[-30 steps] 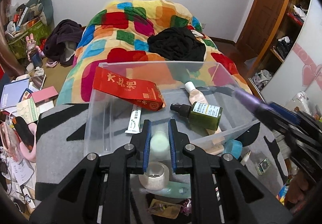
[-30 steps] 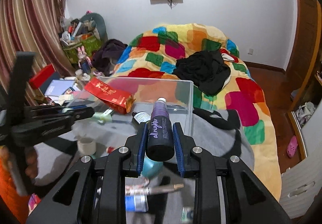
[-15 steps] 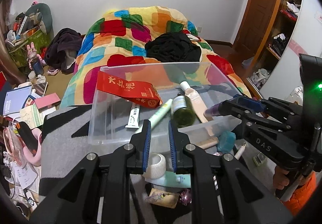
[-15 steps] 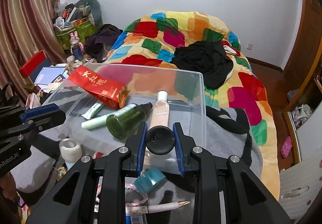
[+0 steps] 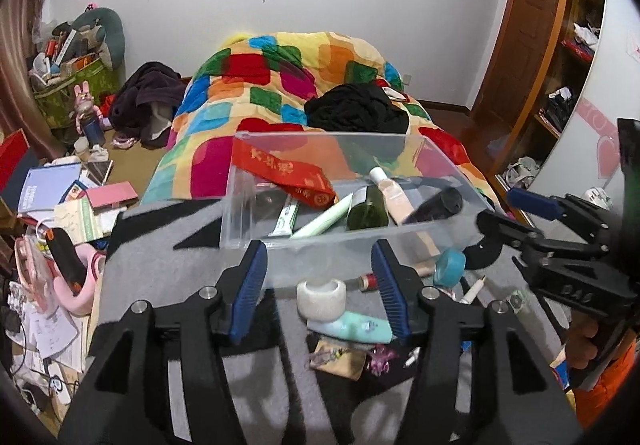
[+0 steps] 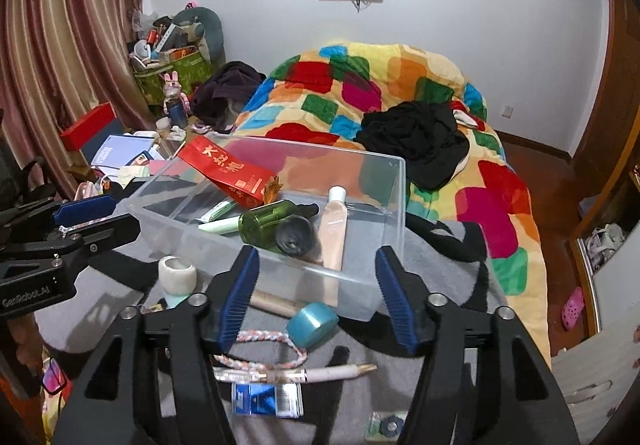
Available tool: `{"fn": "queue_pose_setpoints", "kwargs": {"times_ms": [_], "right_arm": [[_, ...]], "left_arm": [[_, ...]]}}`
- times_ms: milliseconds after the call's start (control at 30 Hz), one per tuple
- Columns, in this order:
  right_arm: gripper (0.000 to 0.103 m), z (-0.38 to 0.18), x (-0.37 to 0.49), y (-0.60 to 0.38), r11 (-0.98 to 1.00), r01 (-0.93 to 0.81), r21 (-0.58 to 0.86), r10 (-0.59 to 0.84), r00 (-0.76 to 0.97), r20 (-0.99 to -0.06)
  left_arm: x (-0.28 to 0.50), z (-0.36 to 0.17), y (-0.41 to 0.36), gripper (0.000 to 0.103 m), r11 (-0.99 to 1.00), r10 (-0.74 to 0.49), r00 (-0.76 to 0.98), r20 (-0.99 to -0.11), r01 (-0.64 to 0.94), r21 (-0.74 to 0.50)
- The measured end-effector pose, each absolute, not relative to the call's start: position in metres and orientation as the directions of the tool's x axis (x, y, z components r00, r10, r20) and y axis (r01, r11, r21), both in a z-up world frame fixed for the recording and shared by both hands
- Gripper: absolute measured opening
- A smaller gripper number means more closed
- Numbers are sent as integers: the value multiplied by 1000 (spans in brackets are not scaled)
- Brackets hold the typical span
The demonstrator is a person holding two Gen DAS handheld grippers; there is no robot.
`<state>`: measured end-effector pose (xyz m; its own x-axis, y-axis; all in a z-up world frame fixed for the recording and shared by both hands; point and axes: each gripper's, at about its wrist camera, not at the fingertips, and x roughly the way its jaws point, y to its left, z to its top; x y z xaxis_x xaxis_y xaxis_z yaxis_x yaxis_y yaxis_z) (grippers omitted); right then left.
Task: Organize objects
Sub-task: 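Grasp the white tape roll with the left gripper while the right grasps the square compact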
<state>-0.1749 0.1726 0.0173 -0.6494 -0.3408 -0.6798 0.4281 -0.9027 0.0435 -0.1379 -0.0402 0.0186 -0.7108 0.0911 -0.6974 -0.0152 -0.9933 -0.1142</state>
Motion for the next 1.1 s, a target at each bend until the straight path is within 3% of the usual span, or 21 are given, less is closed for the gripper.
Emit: {"fn": "queue_pose_setpoints", "kwargs": {"times_ms": [233,500,900,1000,1100], "right_arm": [[67,12,-160,194,-914,405,38,-319,-657,-683],[68,-21,-150,226,-926,364,101,-312,-585,-749],[68,-66,-142,239,-935,327,136,-295,-508,-809],[59,-67,-139,238,-935,332,123,-288,-512,-809],[47,-68,-136,241,-942,321,99,-265,-527,-808]], "left_arm": [[-131,-8,-44,57,-993,84,-663,-744,5,-117],[-134,-45,-42,57,-992,97,-582,-807,11,-128],[-157,-48,-30,57,-992,81,-585,-807,34,-124],[-162,-50,-29,56,-992,72,-582,-810,46,-121],[-166,-54,-31,43,-991,71,-569,-819,53,-123]]}}
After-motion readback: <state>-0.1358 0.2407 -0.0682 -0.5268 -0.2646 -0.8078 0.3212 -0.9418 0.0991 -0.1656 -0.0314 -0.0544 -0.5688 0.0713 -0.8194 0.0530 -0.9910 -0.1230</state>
